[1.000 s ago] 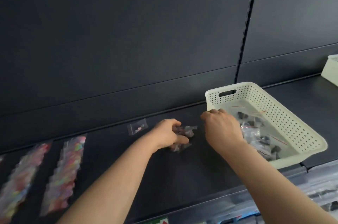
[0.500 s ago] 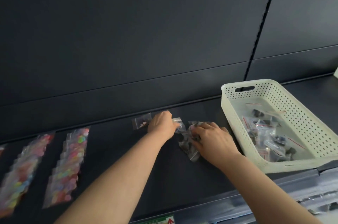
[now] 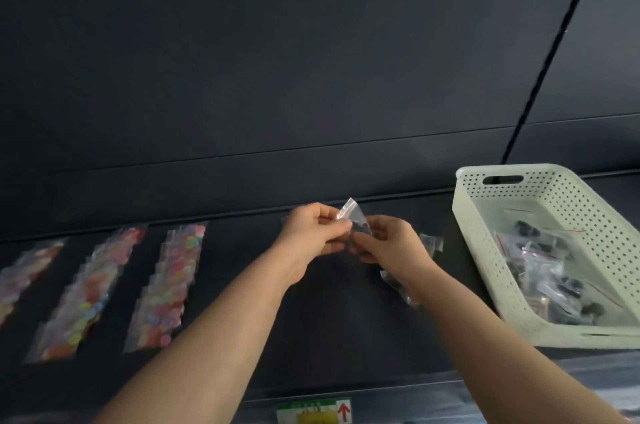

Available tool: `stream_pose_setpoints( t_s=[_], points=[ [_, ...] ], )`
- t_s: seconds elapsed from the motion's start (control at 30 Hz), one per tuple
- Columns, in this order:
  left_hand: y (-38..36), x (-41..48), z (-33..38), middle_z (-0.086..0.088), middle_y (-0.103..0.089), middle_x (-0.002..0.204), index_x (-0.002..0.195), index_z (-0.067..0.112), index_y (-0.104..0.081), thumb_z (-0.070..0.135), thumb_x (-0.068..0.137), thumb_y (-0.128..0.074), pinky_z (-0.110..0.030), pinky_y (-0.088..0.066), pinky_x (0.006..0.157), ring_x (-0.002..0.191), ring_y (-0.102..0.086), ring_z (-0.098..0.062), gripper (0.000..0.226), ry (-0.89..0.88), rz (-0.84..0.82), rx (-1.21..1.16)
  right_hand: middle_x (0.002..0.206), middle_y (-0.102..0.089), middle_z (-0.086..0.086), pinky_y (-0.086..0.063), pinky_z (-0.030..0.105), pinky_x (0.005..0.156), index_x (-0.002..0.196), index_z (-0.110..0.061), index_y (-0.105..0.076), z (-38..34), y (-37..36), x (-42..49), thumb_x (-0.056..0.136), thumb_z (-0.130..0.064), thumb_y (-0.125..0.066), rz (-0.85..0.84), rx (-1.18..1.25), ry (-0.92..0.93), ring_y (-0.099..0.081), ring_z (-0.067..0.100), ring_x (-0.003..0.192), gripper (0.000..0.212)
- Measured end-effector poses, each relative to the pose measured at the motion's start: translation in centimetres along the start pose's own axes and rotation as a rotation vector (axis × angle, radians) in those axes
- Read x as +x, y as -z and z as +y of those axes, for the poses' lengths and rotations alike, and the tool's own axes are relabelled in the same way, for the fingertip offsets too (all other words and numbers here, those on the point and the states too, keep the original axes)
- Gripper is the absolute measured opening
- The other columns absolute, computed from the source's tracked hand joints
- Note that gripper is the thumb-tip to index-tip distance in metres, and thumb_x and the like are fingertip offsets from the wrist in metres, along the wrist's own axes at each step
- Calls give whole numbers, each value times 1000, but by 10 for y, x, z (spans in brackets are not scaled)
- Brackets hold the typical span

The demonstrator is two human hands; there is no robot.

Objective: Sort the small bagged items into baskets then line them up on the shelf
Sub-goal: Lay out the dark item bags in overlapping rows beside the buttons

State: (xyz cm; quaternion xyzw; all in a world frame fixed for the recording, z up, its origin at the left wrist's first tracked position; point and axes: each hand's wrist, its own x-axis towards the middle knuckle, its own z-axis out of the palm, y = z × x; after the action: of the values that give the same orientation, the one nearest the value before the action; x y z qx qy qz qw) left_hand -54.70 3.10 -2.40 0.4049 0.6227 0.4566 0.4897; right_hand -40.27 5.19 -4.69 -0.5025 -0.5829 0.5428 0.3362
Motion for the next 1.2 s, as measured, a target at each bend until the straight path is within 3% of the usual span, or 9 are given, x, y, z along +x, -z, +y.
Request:
stream_pose_setpoints(
  t_s=[0.23, 0.43, 0.57, 0.63, 0.77, 0.87, 0.97, 1.07, 1.2],
  points=[
    [29, -5, -5, 3, -66, 89, 92, 18, -70, 20, 94, -63, -25, -55, 67, 79, -59, -9, 8, 35, 142, 68, 80, -70, 3, -54, 24, 70, 103, -7, -64, 2, -13, 5, 96, -8, -53, -133, 212, -80, -67, 11, 74, 13],
    [43, -9, -19, 3, -67, 88, 91, 16, -66, 16, 96, -59, -22, -50, 65, 78, -61, -7, 8, 100, 143, 204, 88, -70, 5, -52, 25, 65, 92, -14, -65, 4, -33, 12, 100, -18, -46, -59, 278, -147, -67, 15, 79, 21],
    [55, -8, -33, -1, -66, 88, 88, 14, -65, 14, 94, -59, -22, -49, 63, 76, -58, -10, 9, 147, 176, 285, 93, -65, 6, -51, 23, 64, 103, -14, -65, 10, -47, 19, 92, -14, -61, -77, 230, -159, -64, 16, 83, 11],
    [62, -5, -41, -2, -68, 85, 83, 15, -67, 14, 92, -61, -24, -50, 63, 73, -59, -11, 11, 147, 189, 341, 92, -65, 6, -52, 22, 64, 115, -11, -60, 13, -54, 24, 85, -5, -68, -73, 202, -162, -64, 16, 82, 31],
    [71, 7, -51, 3, -71, 83, 80, 21, -70, 23, 89, -66, -30, -53, 76, 79, -64, -14, 9, 100, 269, 466, 82, -70, -8, -55, 29, 73, 118, -17, -58, 14, -67, 41, 77, -17, -77, 134, -129, -73, -67, 11, 81, 45],
    [72, 22, -51, 7, -70, 81, 80, 23, -70, 27, 88, -66, -31, -54, 74, 82, -66, -15, 10, 67, 339, 546, 74, -63, -17, -48, 26, 80, 118, -18, -58, 8, -75, 56, 77, -22, -76, 226, -275, 45, -65, 9, 84, 45],
    [72, 34, -52, 7, -70, 86, 86, 23, -69, 29, 87, -65, -34, -56, 73, 85, -66, -17, 7, 77, 341, 658, 89, -65, -11, -47, 26, 80, 120, -17, -56, 6, -79, 67, 80, -24, -75, 237, -345, 95, -63, 12, 90, 45],
    [76, 39, -51, 8, -67, 90, 95, 22, -61, 45, 82, -72, -30, -48, 65, 87, -62, -16, 28, 67, 361, 798, 110, -62, -3, -48, 32, 83, 118, -18, -59, 11, -80, 67, 84, -32, -69, 252, -595, 182, -57, 18, 105, 38],
    [81, 38, -52, 9, -60, 88, 97, 25, -54, 37, 81, -75, -30, -45, 66, 85, -59, -16, 30, -70, 307, 806, 112, -61, -6, -41, 28, 75, 109, -24, -65, 16, -77, 60, 89, -28, -62, 177, -852, 327, -50, 17, 109, 21]
  ],
)
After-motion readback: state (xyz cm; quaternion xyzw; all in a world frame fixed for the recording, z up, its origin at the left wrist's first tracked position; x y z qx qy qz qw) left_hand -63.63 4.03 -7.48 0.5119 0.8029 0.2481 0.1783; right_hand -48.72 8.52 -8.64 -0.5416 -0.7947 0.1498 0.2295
